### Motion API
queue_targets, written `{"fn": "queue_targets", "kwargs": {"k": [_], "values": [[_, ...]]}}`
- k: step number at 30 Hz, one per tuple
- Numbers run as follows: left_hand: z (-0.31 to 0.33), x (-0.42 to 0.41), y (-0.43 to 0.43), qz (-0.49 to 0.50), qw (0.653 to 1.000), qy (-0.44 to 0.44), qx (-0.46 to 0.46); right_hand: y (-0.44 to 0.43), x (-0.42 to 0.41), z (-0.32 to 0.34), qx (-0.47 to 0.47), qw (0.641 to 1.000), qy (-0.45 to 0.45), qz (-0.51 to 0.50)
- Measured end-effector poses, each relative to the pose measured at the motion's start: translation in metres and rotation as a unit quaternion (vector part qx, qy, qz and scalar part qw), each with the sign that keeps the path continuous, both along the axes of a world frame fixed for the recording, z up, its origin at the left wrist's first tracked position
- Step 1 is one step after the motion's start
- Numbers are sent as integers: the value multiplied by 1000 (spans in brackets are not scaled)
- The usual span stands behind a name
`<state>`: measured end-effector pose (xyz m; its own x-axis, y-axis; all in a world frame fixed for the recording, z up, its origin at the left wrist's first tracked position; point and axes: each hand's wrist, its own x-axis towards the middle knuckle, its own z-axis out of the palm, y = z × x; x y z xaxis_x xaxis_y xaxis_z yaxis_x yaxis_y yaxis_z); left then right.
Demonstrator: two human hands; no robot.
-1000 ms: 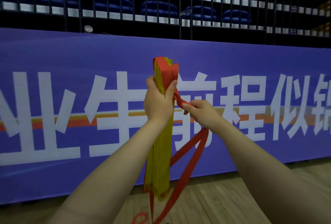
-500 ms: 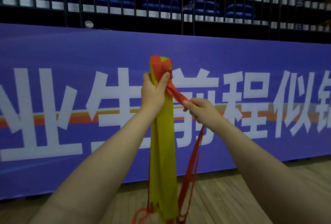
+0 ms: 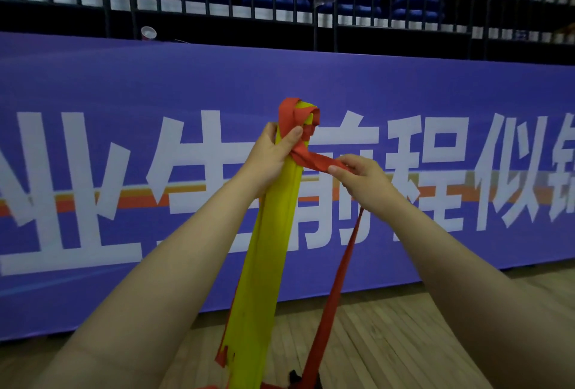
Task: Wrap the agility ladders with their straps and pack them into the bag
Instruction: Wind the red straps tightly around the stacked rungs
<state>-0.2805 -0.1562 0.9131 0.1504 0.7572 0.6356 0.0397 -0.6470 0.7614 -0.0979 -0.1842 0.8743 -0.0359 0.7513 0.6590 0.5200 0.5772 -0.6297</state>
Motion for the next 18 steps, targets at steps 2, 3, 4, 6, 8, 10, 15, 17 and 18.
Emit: {"fn": "queue_targets", "kwargs": {"k": [2, 3, 4, 6, 8, 10, 15, 17, 18], "values": [[-2, -2, -4, -66, 997, -8, -31, -1, -2, 3, 14, 998, 49, 29], [-2, -3, -7, -110, 992, -23, -52, 0, -4, 5, 16, 997, 69, 43], [-3, -3, -10, -154, 984, -44, -77, 0, -7, 7, 14, 994, 87, 56], [-5, -3, -14, -217, 964, -90, -127, 1, -13, 10, 6, 987, 125, 102], [-6, -3, -16, -270, 941, -119, -165, 1, -21, 14, 7, 976, 154, 156], [-7, -1, -17, -336, 916, -123, -183, 1, -27, 19, 8, 965, 170, 201], [-9, 4, -25, -479, 849, -57, -215, -9, -22, 35, -29, 949, 112, 295], [-9, 3, -27, -524, 821, -32, -226, -19, -19, 41, -42, 950, 82, 299], [-8, 1, -27, -542, 808, -18, -229, -24, -20, 44, -47, 948, 76, 306]]}}
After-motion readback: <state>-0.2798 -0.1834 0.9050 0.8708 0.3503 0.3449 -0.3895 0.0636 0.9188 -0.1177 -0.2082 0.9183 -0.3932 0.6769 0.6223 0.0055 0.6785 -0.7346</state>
